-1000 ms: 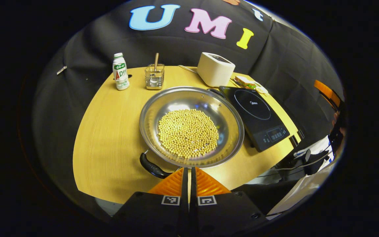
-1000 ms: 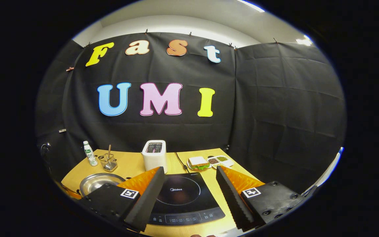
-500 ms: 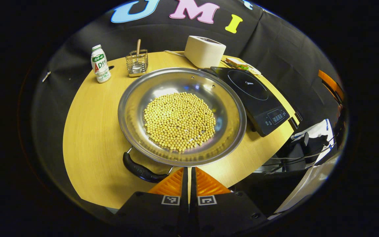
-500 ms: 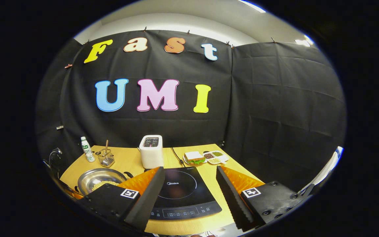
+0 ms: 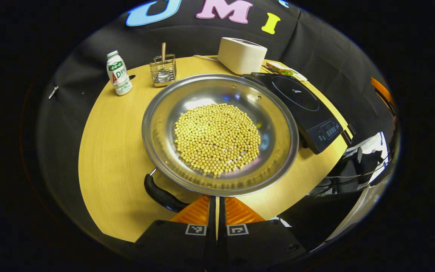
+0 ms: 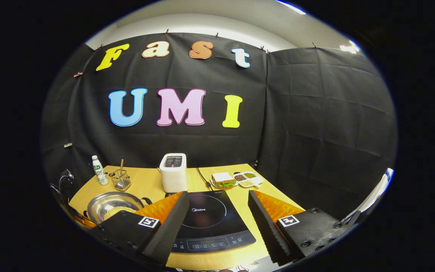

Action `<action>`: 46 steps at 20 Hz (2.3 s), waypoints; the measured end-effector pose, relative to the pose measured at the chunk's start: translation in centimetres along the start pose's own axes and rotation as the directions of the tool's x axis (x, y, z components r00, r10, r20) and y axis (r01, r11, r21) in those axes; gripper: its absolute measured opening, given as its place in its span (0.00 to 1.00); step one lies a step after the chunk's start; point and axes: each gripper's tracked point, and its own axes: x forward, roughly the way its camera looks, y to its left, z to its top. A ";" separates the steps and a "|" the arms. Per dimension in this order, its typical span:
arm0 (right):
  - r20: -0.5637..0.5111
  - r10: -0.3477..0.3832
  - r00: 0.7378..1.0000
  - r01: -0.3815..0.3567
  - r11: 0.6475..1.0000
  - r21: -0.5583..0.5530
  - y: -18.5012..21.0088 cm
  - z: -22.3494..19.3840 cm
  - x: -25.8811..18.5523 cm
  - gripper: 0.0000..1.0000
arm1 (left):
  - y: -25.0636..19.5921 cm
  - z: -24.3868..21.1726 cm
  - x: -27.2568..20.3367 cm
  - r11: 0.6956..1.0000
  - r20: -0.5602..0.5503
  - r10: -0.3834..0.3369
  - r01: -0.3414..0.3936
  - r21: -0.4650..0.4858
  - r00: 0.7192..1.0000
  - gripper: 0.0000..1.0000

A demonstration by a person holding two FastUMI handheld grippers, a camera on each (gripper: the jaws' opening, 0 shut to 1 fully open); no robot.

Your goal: First push the handle of the pot to place it horizontally, then grasp the pot with both hands and set it on the induction cooktop.

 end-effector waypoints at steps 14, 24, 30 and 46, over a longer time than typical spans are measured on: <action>-0.016 -0.016 1.000 0.017 1.000 0.005 0.3 0.0 1.9 0.98 | 7.6 1.8 0.9 0.991 -0.005 0.121 -0.121 -0.059 0.993 0.05; -0.022 -0.052 0.998 0.053 0.998 0.025 -0.2 0.2 2.8 0.98 | 12.6 4.8 1.5 0.977 0.001 0.201 -0.200 -0.070 0.980 0.05; -0.042 -0.072 0.996 0.073 0.997 0.028 -0.5 -0.2 2.9 0.98 | 14.5 6.5 2.1 0.971 0.013 0.234 -0.233 -0.051 0.972 0.05; -0.133 0.093 0.987 -0.085 0.994 0.063 6.3 -2.7 5.5 0.98 | 14.8 9.1 -5.6 0.939 0.259 0.309 -0.250 -0.237 0.915 0.58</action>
